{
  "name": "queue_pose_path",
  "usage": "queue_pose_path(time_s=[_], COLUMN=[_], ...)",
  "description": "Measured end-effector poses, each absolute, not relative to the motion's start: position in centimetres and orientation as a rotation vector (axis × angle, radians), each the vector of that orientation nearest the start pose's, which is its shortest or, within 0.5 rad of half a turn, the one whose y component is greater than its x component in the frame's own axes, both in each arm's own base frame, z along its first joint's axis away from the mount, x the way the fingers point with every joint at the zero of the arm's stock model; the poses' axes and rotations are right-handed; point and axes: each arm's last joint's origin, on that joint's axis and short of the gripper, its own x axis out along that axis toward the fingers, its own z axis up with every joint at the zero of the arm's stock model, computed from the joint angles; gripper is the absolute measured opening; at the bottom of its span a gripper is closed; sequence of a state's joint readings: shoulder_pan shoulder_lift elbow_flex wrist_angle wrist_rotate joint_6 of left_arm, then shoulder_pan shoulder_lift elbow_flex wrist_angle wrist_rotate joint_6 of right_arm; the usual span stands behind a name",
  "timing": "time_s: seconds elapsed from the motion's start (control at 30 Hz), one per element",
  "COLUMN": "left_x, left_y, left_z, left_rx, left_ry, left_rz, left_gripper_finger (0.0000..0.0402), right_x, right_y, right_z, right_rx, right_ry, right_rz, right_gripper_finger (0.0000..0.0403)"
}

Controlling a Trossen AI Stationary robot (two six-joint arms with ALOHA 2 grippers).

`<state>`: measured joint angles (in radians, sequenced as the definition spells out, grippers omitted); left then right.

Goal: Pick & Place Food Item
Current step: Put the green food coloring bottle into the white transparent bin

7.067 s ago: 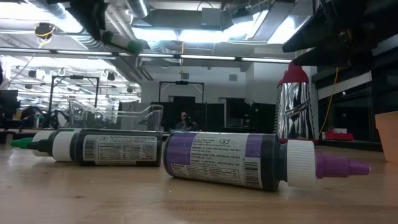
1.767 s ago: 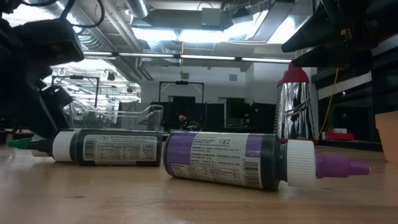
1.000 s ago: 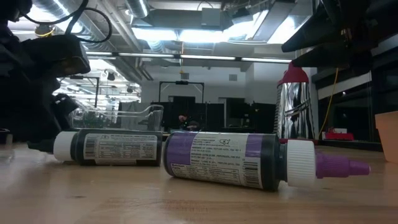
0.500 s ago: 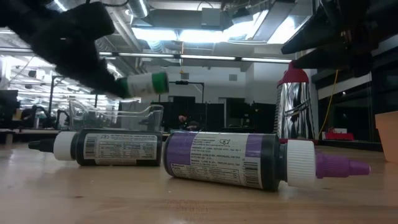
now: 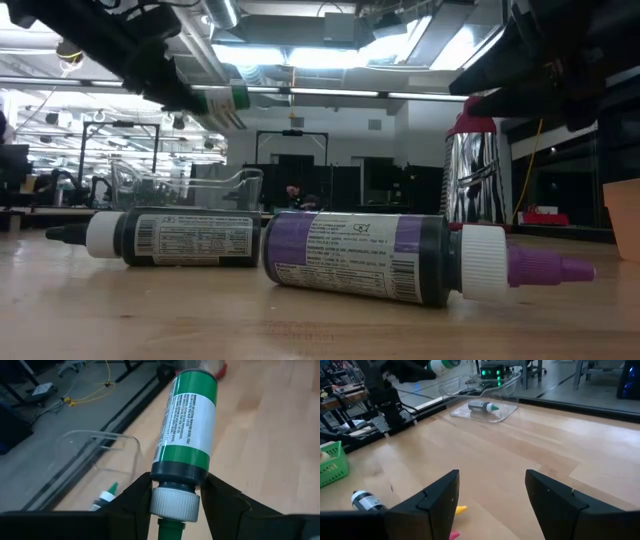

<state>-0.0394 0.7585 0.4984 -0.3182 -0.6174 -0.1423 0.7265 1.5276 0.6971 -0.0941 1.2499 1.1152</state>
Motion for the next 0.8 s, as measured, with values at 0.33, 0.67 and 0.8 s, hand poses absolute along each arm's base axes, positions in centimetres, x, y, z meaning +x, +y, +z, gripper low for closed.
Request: queue_pose_path(time_s=[0.33,0.67,0.8], left_x=[14.5,14.6,14.6], left_y=[2.9,3.0,3.0], left_z=[24.2,24.2,24.2], left_rx=[0.029,0.02,0.021], left_ry=[0.462,0.462,0.463], left_rz=[0.563,0.528,0.526], left_gripper_finger=[0.0138,0.0138,0.0138], right_x=[22.6,25.0,25.8], right_y=[16.5,18.0,18.0], right_z=[17.8,21.8,22.8], right_rx=[0.197,0.065,-0.011], right_ry=[0.177,0.061,-0.062], right_rz=[-0.571,-0.052,0.176], right_gripper_finger=[0.023,0.023,0.0231])
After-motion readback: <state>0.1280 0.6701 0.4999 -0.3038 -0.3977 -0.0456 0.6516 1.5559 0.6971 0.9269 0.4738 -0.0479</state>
